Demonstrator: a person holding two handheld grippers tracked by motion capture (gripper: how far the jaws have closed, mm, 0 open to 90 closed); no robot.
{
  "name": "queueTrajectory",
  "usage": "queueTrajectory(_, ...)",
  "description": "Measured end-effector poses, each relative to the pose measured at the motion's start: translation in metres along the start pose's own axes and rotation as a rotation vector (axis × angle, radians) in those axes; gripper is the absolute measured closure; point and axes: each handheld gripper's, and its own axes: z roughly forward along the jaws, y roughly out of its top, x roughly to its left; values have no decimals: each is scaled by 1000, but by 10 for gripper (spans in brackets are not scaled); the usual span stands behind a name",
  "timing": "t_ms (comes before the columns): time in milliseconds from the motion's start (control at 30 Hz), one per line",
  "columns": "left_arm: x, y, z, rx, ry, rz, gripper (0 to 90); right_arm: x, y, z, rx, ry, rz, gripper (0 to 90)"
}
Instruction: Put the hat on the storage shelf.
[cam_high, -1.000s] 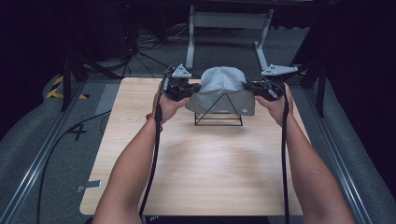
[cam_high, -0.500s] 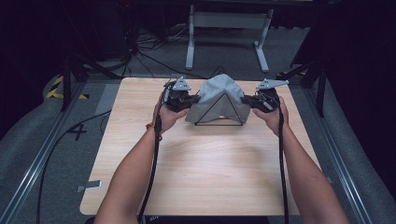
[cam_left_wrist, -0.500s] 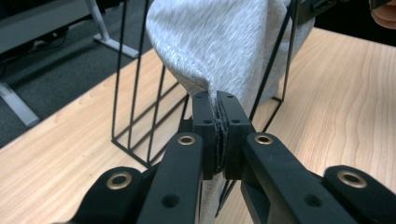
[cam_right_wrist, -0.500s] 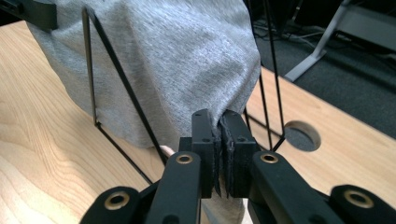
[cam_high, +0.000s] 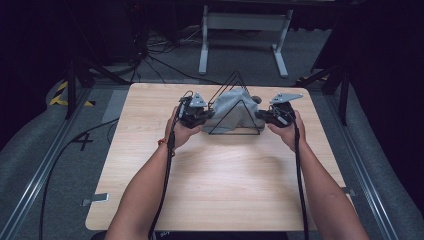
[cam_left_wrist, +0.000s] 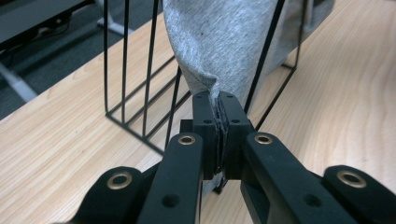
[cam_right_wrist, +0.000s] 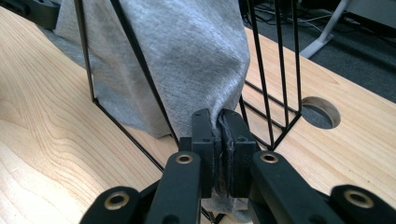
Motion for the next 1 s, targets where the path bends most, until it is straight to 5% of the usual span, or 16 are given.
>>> queueTrajectory(367, -3, -10, 4, 14, 21, -8, 856, 4, -6, 2, 18, -23, 3, 809)
queueTrajectory(767, -7, -16, -42, -6, 49, 9, 774, 9, -1, -30, -14, -60, -15, 713)
queueTrajectory(1000, -17, -32, -69, 46, 71, 52, 682, 18, -8, -53, -5, -50, -46, 641)
